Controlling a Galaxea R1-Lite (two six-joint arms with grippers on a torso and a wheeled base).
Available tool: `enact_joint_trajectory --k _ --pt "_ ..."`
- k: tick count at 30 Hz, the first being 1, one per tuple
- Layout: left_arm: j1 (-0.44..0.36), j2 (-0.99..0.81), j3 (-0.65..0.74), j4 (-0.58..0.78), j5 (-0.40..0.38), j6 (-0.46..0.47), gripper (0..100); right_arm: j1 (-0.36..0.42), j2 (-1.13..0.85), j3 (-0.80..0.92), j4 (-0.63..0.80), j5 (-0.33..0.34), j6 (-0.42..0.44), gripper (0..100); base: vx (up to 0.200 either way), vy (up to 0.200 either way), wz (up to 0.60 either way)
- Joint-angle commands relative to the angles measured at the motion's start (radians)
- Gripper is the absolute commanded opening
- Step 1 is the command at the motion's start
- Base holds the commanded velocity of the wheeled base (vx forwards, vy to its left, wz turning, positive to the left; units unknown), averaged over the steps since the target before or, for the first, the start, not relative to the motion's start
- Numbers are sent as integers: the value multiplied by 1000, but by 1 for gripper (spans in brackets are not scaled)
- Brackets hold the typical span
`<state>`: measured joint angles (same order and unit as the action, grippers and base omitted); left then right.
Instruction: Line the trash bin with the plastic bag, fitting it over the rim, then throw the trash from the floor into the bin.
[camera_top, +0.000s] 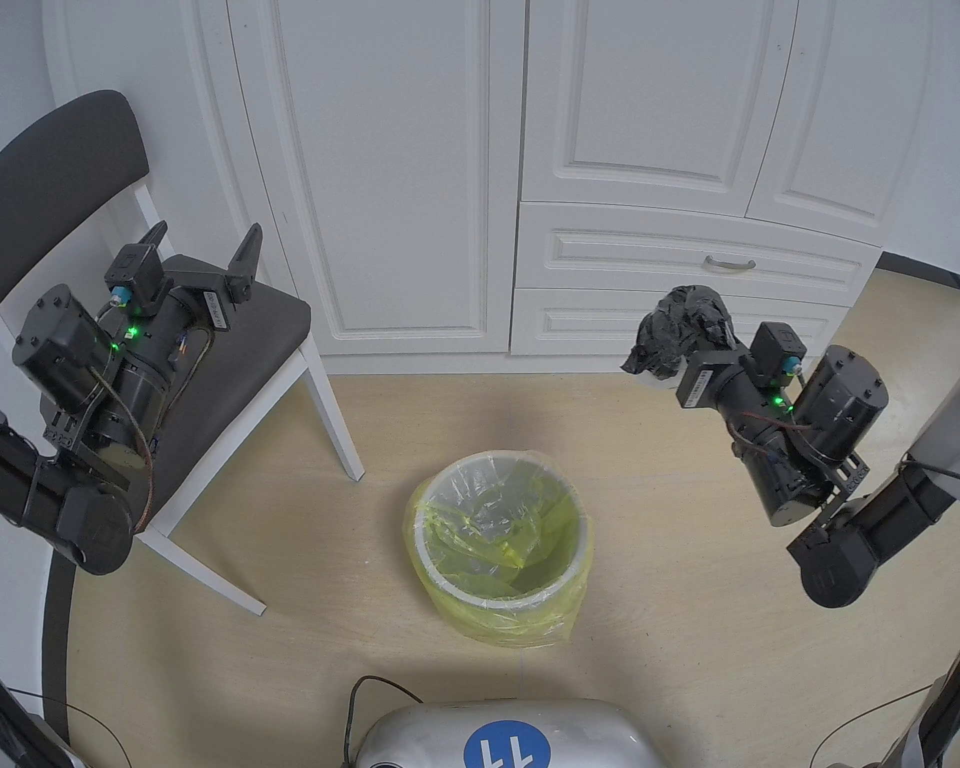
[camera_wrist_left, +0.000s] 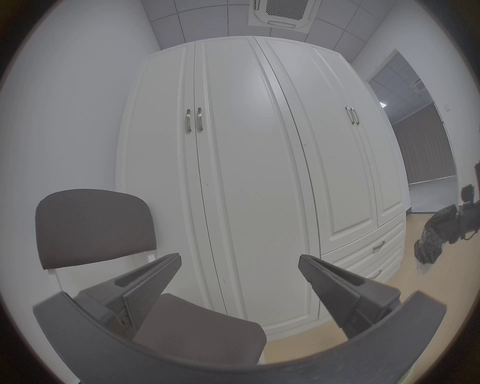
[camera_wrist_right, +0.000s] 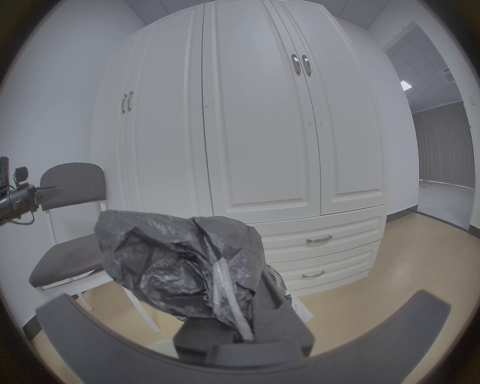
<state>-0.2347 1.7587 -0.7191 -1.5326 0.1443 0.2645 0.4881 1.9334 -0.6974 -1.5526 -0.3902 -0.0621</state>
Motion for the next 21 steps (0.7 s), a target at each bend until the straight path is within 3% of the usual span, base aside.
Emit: enact_joint_trajectory --k 1,4,8,12,14,15,16,19,21 --pt "-9 -123 116 0 14 -22 100 -125 -71 78 -18 77 22 0 0 0 0" --pt "-20 -186 201 0 15 -45 100 -132 -77 70 68 99 99 0 0 0 0" --pt "-52 -226 250 0 38 -42 100 -17 -126 18 302 108 243 0 0 0 0" --pt "-126 -258 343 -1 181 -45 100 99 -143 -123 671 108 467 0 0 0 0" --pt "-137 -263 343 -1 189 -42 100 113 -146 -157 755 108 513 0 0 0 0" --pt "-143 -269 337 -1 198 -41 100 133 -156 -226 901 111 602 0 0 0 0" --pt "-143 -272 336 -1 198 -39 100 138 -154 -260 957 114 650 0 0 0 0" --pt "-144 -294 336 -1 198 -34 100 149 -151 -330 1063 165 795 0 0 0 0" --pt "-144 -314 330 0 193 -22 100 145 -129 -352 1069 235 872 0 0 0 0"
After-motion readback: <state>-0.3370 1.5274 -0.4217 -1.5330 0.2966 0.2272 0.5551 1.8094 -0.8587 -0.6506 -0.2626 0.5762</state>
